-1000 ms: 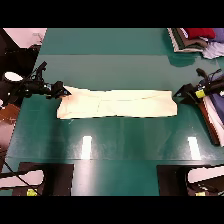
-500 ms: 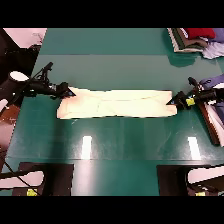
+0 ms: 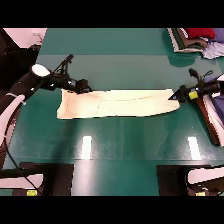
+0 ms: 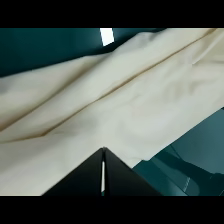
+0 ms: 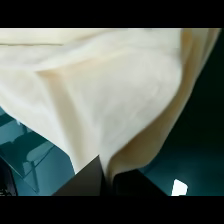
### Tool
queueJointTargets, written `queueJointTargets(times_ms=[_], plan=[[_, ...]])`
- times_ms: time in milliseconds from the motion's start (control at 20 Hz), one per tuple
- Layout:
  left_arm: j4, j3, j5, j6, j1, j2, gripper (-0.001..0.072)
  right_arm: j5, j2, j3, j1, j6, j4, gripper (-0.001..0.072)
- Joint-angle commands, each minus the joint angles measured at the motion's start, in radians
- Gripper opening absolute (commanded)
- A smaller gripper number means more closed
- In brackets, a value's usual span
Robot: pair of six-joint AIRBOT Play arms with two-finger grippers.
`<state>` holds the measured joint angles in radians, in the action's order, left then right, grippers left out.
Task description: Fold the shirts.
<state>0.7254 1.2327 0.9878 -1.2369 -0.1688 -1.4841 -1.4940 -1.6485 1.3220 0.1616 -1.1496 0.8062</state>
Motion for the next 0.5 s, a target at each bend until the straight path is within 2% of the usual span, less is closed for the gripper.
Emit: queueJointTargets(times_ms=[0,300,450], plan=[[0.022,0.138,-0.011,-0.025,-0.105,-0.082,0.0025,-0.078,0.074,0.140,-0.051,-0.091,-0.002,0.0016],[0.033,0.227,-0.031,-0.049,-0.286,-0.258,0.0026,-0.080,0.148,0.383,-0.220,-0.203,-0.002,0.0016],[0.034,0.227,-0.026,-0.049,-0.357,-0.307,0.0026,-0.050,0.148,0.473,-0.298,-0.223,-0.002,0.0016]])
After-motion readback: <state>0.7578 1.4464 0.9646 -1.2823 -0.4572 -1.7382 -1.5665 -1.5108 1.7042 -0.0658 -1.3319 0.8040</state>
